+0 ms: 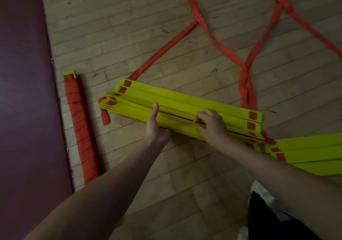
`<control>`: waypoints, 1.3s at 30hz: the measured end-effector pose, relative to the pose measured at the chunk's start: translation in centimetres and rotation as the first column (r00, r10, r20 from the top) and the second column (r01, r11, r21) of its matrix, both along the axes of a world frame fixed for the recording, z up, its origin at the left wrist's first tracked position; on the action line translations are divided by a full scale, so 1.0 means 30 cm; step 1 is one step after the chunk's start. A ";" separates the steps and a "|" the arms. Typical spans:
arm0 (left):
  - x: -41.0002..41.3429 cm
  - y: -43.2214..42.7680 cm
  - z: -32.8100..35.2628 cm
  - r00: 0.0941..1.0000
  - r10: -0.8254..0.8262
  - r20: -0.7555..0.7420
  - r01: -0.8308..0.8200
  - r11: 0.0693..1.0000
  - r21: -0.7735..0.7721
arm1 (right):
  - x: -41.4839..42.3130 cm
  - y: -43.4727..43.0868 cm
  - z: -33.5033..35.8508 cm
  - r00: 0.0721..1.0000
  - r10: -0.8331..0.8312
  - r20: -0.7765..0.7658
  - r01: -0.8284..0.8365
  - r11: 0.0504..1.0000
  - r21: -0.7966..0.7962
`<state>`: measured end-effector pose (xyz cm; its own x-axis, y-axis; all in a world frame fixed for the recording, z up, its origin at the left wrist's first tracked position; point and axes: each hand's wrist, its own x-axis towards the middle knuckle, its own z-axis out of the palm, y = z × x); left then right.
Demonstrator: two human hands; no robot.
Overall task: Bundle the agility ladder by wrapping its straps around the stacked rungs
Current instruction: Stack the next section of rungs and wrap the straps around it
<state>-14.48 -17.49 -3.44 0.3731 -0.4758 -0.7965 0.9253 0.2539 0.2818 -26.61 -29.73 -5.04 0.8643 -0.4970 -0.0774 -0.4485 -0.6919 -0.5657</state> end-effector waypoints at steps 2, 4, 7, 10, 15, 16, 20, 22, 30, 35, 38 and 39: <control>-0.005 -0.002 0.011 0.998 -0.063 0.004 0.062 0.995 0.074 | -0.017 0.007 -0.006 0.997 0.066 0.049 -0.066 0.998 -0.005; -0.006 -0.007 0.024 0.996 -0.093 -0.009 0.093 0.983 0.157 | -0.032 0.010 -0.012 0.992 0.114 0.046 -0.115 0.993 0.014; -0.007 -0.007 0.019 0.996 -0.082 0.033 0.073 0.970 0.232 | -0.049 0.015 -0.017 0.987 0.157 0.019 -0.158 0.983 0.094; -0.008 0.006 0.000 0.996 -0.077 0.053 0.062 0.966 0.250 | -0.035 0.010 -0.016 0.997 0.075 -0.032 -0.067 0.976 0.205; -0.006 0.021 -0.012 0.996 -0.083 0.046 0.061 0.930 0.362 | 0.001 -0.039 -0.019 0.987 -0.115 -0.114 0.132 0.978 0.159; -0.005 0.018 -0.009 0.998 -0.055 0.019 0.046 0.945 0.325 | 0.005 -0.047 -0.022 0.978 -0.114 -0.177 0.140 0.980 0.144; -0.013 0.018 -0.016 0.998 0.056 -0.035 -0.047 0.976 0.212 | 0.028 -0.058 -0.037 0.915 -0.103 -0.391 0.180 0.969 0.166; -0.013 0.016 -0.023 0.996 0.081 -0.027 -0.074 0.973 0.217 | 0.041 -0.063 -0.029 0.902 -0.135 -0.411 0.247 0.940 0.234; -0.044 -0.011 0.032 0.999 -0.027 0.036 0.017 0.969 0.248 | 0.038 -0.033 0.020 0.959 -0.114 -0.259 0.134 0.989 0.063; -0.027 0.009 0.035 0.996 0.050 -0.074 -0.043 0.995 0.087 | -0.033 0.008 0.007 0.993 0.097 -0.064 -0.102 0.992 -0.071; -0.020 0.008 0.013 0.998 -0.032 -0.053 0.036 0.997 0.073 | -0.055 0.002 -0.005 0.988 0.153 -0.010 -0.153 0.988 -0.017; -0.021 0.005 0.009 0.995 -0.086 -0.056 0.091 0.991 0.098 | -0.054 0.001 -0.003 0.991 0.134 -0.019 -0.133 0.991 0.028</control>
